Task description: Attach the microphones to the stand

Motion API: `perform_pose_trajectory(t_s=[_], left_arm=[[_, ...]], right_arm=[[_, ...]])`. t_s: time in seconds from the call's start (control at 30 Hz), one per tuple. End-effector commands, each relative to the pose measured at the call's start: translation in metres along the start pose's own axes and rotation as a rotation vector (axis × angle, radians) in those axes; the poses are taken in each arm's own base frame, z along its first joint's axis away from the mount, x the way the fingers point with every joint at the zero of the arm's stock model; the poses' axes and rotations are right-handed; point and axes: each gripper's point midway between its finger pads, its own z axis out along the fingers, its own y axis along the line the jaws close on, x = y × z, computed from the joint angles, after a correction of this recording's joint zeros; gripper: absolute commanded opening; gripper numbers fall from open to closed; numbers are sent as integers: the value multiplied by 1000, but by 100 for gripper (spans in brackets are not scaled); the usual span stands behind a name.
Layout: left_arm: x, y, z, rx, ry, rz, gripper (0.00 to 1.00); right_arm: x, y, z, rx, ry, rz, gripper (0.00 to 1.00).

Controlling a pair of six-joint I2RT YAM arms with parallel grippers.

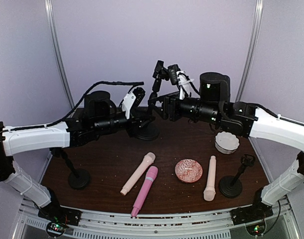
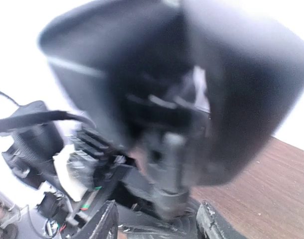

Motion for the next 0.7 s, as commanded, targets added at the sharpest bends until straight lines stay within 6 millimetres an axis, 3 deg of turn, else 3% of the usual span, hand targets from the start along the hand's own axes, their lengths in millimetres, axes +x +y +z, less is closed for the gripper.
perform_pose_trajectory(t_s=[0.0,0.2,0.5,0.67], left_arm=[[-54,4,-16,-43,-183,27,0],[-55,3,-16,-32,-184,30,0],[-53,-1,-15,-11,-179,36,0],[-54,-6,-14,19,-176,54,0]], right_arm=[[-14,-20,8,129,-76,72,52],[-16,-22,12,138,-96,68,48],[-18,-21,17,137,-93,35,51],[-17,-21,19,123,-76,25,41]])
